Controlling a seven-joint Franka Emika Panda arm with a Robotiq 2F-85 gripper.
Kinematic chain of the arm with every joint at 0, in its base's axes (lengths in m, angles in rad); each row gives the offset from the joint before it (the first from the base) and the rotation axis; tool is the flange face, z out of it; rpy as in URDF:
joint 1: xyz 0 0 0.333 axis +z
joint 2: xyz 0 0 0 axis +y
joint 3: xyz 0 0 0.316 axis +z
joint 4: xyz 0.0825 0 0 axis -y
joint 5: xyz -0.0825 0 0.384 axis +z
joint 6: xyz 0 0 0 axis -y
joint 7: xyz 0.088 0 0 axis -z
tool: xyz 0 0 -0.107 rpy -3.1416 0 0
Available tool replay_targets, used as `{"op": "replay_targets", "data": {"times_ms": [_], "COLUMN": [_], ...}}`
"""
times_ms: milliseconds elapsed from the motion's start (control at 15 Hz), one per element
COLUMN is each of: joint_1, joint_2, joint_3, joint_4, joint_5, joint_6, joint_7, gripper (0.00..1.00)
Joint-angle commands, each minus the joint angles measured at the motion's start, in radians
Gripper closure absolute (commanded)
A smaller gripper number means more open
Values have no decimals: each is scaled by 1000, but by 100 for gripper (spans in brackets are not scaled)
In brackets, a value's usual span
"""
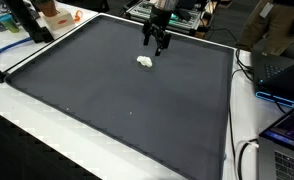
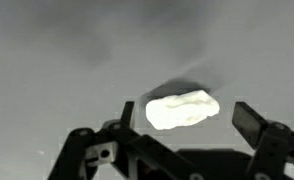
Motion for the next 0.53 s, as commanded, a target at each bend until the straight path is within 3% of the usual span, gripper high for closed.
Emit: {"op": "replay_targets", "data": {"times_ms": [0, 67, 133, 200, 267, 333, 467], "joint_1": [-33, -36, 37, -27, -18, -6, -6], "joint_2": [-74, -83, -94, -117, -137, -72, -102], "joint_3": [52, 65, 6, 72, 68, 45, 53], "joint_4": [-57, -59, -53, -52, -53, -22, -24], "joint_5": [269, 352, 436, 489, 542, 454, 506], "joint_6": [-8, -10, -21, -43, -56, -19, -36], "joint_7": [-250, -329, -396, -426, -458, -396, -432], "gripper": [0, 0, 0, 0, 0, 0, 0]}}
